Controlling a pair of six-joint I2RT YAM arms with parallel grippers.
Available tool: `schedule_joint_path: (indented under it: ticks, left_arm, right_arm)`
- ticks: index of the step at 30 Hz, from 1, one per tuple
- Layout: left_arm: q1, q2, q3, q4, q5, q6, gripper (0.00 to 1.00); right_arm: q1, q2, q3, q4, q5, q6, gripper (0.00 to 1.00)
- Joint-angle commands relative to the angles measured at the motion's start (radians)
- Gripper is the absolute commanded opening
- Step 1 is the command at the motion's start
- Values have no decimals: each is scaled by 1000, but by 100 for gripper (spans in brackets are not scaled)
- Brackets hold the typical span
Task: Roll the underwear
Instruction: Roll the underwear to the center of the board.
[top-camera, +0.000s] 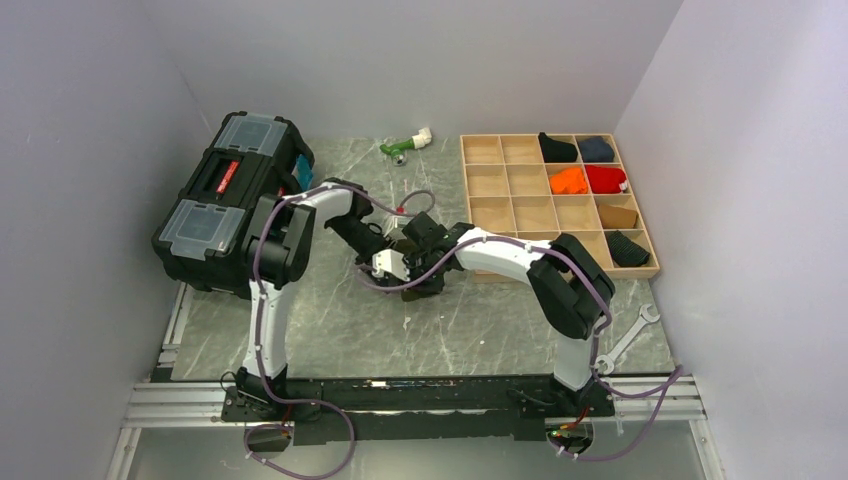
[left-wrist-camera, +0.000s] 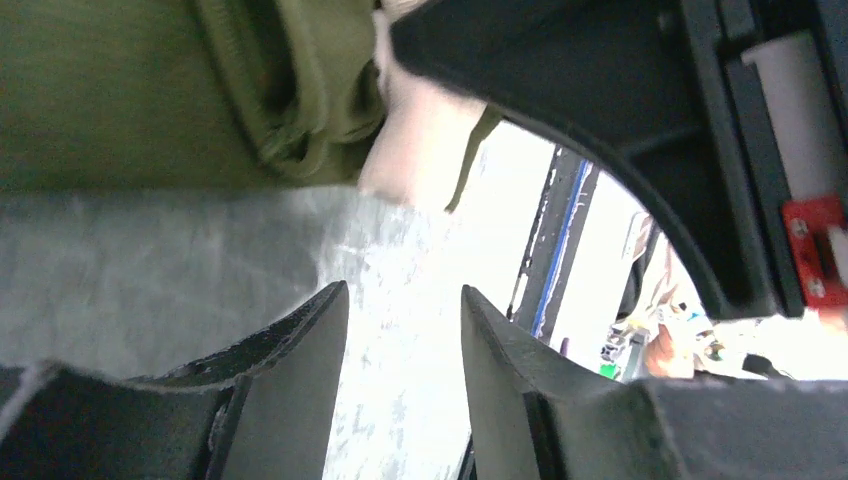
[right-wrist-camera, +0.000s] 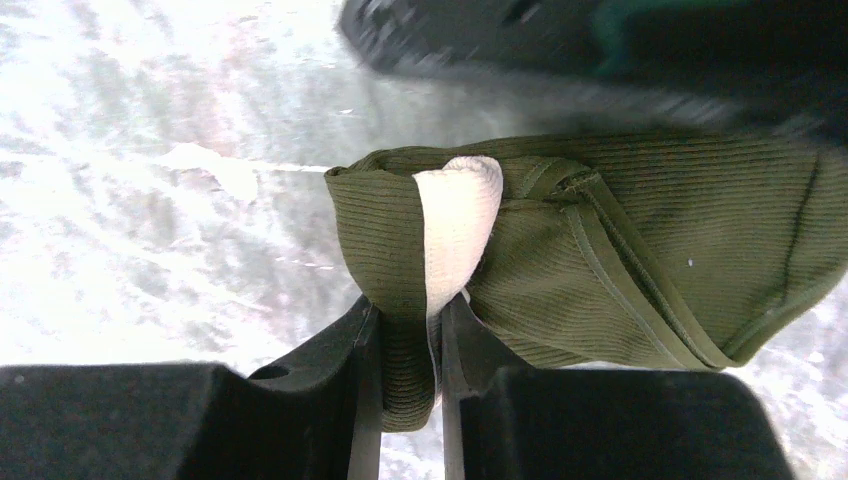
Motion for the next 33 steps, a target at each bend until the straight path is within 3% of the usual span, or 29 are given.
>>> schedule_joint_path:
  ticks: [1,13,18,33]
  left_arm:
    - [38,-134,-61,55,-19,-5,50]
    - [175,-438,-315,237,-143,-151,52]
    - [243,-548,-377,272,-182,-176,53]
    - [325,-967,-572,410,-486,-259,56]
  right_arm:
    - [-15,48,21,-183,-109,33,0]
    - [-63,142,190,-379,-263,27,0]
    - [-100,255,351,-557,-364,-11,0]
    - [-168,596,732,-847,-518,-99,0]
